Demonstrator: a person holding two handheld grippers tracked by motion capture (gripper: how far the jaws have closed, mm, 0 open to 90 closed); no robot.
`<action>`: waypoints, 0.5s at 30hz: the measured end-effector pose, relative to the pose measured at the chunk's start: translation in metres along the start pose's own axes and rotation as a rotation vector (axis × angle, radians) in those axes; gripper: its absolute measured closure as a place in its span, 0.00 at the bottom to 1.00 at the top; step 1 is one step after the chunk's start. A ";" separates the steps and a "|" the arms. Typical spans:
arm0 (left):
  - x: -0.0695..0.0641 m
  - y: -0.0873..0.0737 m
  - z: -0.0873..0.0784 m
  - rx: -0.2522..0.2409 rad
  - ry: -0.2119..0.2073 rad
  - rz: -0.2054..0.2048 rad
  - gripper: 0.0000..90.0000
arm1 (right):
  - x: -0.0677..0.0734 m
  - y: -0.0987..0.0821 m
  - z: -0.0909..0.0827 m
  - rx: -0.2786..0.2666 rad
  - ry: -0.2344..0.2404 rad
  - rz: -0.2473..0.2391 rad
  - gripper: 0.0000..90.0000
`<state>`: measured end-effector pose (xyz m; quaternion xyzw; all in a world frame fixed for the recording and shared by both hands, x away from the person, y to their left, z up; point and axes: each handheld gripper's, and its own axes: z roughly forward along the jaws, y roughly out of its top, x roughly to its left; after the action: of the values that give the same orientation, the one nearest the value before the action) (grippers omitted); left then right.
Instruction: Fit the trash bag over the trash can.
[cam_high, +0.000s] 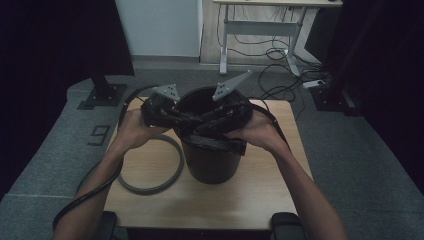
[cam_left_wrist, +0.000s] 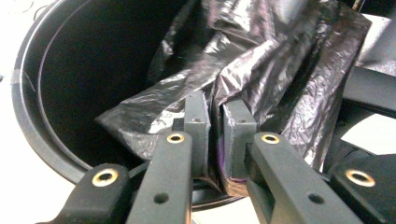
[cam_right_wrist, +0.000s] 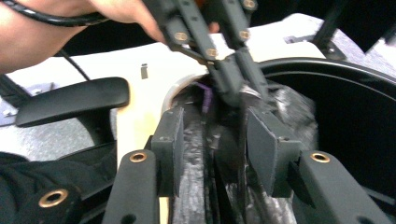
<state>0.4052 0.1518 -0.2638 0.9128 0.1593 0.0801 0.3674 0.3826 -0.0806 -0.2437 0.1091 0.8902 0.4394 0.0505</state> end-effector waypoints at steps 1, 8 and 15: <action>0.000 0.000 0.000 0.006 -0.001 -0.001 0.90 | 0.001 0.001 0.001 -0.006 0.002 -0.003 0.62; 0.002 -0.001 0.001 -0.011 -0.016 -0.015 0.89 | 0.007 0.005 0.007 -0.003 0.046 -0.032 0.60; -0.003 0.001 -0.006 -0.075 -0.027 -0.015 0.90 | -0.005 -0.002 0.031 0.102 -0.049 0.001 0.49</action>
<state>0.4010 0.1545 -0.2588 0.8981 0.1578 0.0710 0.4043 0.3929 -0.0589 -0.2644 0.1228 0.9100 0.3905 0.0661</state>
